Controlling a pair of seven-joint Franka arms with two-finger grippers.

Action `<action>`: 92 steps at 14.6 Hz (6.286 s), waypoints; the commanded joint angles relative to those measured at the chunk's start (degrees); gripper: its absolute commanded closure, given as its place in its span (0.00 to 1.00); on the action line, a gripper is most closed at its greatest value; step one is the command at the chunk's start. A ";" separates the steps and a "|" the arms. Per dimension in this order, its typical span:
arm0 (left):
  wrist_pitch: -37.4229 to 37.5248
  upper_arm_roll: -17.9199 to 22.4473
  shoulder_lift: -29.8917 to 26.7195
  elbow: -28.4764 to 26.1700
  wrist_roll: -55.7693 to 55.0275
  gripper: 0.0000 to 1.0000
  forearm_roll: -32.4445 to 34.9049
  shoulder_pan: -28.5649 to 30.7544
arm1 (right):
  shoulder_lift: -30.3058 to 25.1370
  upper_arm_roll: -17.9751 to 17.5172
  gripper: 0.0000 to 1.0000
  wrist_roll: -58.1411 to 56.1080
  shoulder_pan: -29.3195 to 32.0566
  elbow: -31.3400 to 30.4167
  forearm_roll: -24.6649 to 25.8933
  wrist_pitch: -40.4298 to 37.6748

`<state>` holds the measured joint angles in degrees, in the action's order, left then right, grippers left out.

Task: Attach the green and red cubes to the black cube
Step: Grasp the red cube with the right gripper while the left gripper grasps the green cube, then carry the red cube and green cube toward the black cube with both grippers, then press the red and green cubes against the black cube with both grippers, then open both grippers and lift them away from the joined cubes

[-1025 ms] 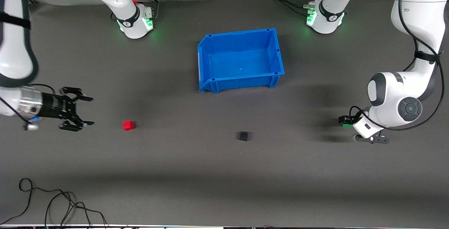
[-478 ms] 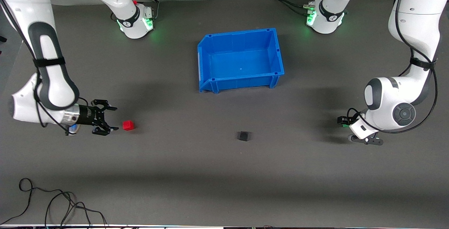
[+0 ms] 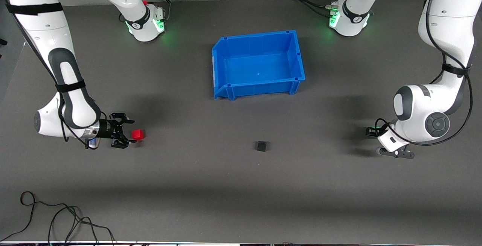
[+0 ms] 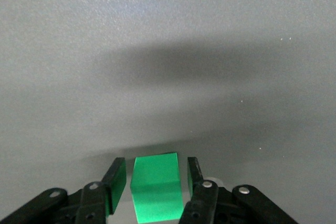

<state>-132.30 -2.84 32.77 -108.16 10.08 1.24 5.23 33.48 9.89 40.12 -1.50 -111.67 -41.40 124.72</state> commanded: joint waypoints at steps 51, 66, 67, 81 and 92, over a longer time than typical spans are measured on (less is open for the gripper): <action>-6.67 -2.87 17.68 28.18 -110.81 1.00 -10.22 -31.33 | 22.59 -0.22 0.77 60.26 -45.17 31.78 -9.76 33.57; -3.60 -2.25 14.27 28.45 -108.10 0.00 -5.81 -29.93 | 19.44 0.74 0.00 59.99 -44.73 31.96 -1.77 31.91; -0.71 -2.34 12.95 28.45 -106.52 0.00 -5.89 -28.44 | 18.39 1.70 0.00 59.99 -44.73 31.95 -0.01 28.94; 28.04 -2.25 -10.25 20.36 -35.09 0.00 -4.40 -2.95 | -8.94 27.29 0.00 16.43 -45.09 31.61 20.36 -28.29; 34.74 -2.34 -23.35 17.83 -5.07 0.00 2.87 1.19 | -31.37 -1.61 0.00 -25.58 -8.37 18.86 41.22 -29.27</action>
<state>-97.07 -4.86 13.79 -85.60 3.95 0.27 7.05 4.79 12.93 22.36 -15.90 -90.37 -1.65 94.57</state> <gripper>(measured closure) 0.000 0.000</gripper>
